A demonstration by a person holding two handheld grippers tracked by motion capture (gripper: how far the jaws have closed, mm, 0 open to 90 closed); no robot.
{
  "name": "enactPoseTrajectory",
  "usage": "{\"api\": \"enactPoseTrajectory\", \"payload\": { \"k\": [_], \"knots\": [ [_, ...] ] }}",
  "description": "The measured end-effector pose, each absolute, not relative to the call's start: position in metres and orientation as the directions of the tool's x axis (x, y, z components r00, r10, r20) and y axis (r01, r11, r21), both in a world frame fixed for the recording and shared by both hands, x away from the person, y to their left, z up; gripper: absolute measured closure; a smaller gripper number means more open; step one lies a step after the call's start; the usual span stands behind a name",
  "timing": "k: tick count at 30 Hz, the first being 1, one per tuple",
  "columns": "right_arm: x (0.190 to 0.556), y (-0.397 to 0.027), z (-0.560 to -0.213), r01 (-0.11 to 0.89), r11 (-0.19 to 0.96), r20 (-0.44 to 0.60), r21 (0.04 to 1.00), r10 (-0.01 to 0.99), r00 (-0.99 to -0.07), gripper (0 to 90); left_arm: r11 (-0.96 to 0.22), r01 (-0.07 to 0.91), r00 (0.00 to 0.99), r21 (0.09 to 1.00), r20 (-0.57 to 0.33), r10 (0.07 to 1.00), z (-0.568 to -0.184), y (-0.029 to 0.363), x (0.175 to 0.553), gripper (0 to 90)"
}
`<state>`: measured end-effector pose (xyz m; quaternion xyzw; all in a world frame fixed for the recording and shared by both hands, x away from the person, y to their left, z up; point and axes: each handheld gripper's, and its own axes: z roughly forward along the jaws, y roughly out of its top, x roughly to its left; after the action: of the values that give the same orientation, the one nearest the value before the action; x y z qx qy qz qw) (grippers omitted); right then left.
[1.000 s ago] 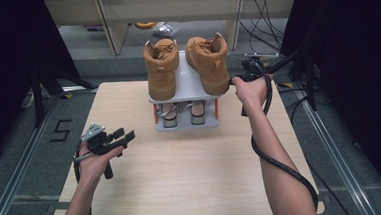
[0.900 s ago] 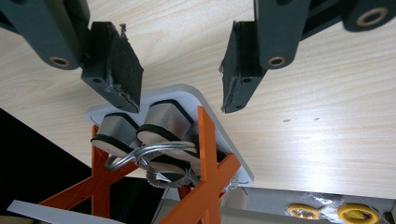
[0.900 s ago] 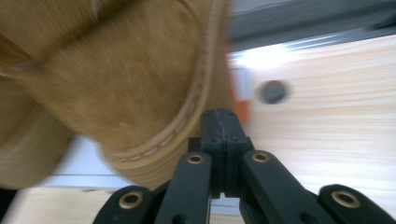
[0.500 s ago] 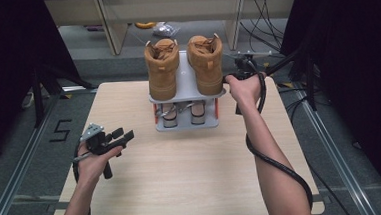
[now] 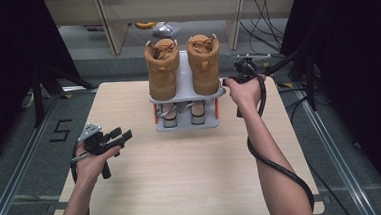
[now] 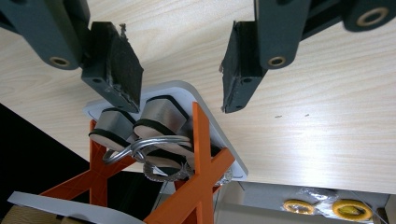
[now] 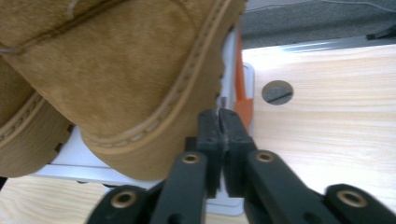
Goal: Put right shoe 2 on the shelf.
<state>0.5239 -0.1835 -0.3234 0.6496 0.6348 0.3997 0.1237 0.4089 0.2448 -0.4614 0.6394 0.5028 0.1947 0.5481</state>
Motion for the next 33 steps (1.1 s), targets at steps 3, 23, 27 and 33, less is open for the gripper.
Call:
{"api": "enactPoseTrajectory", "payload": {
  "k": [3, 23, 27, 33],
  "knots": [
    [0.52, -0.196, -0.328, 0.697, -0.092, 0.298, 0.711, 0.937, -0.18, 85.2, 0.104, 0.426, 0.418, 0.899, -0.297, 0.858, -0.461, 0.245, 0.409, 46.7],
    [0.48, -0.241, -0.364, 0.69, -0.076, 0.26, 0.72, 0.951, -0.167, 68.6, 0.094, 0.442, 0.403, 0.892, -0.291, 0.868, -0.469, 0.247, 0.41, 46.7],
    [0.472, -0.251, -0.376, 0.679, -0.02, 0.218, 0.733, 0.954, -0.207, 67.6, 0.097, 0.443, 0.401, 0.891, -0.293, 0.868, -0.47, 0.247, 0.41, 46.8],
    [0.458, -0.259, -0.388, 0.677, -0.028, 0.219, 0.736, 0.955, -0.199, 66.2, 0.096, 0.445, 0.397, 0.89, -0.292, 0.87, -0.47, 0.248, 0.41, 46.8]
  ]
}}
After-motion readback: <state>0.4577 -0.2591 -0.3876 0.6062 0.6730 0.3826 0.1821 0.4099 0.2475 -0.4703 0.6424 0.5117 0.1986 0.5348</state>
